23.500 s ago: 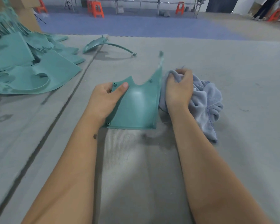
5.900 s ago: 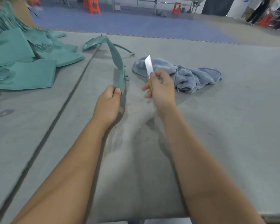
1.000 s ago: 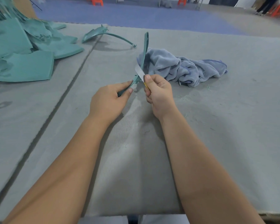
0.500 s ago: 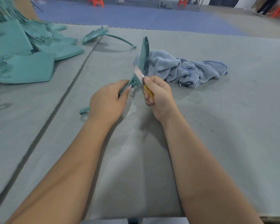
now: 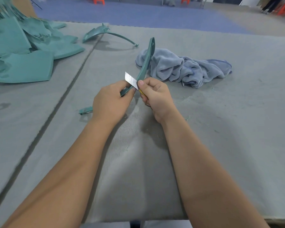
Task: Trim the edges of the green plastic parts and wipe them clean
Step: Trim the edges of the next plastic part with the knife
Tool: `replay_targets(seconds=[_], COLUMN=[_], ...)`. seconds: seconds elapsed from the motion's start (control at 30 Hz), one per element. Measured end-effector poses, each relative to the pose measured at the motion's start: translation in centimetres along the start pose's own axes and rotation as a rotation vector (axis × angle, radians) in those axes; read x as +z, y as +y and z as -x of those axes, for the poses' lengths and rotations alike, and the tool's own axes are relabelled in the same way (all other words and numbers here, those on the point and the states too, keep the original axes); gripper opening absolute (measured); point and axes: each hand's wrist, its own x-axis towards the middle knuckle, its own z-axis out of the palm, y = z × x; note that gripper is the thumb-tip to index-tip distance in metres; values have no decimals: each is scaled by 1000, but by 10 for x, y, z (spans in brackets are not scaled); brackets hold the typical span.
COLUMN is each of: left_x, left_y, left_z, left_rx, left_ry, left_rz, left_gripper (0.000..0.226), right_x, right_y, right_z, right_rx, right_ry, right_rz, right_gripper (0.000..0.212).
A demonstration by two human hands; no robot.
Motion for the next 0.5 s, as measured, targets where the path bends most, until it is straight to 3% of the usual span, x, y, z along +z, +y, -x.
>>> replay_targets(seconds=[0.5], left_x=[2], left_y=[6], left_z=[0], left_rx=[-32], left_ry=[27], left_rz=[28], left_gripper=[30], right_x=[-1], right_y=[1], right_z=[-1], right_rx=[-33], right_ry=[55], right_rz=[-73], right_gripper=[23])
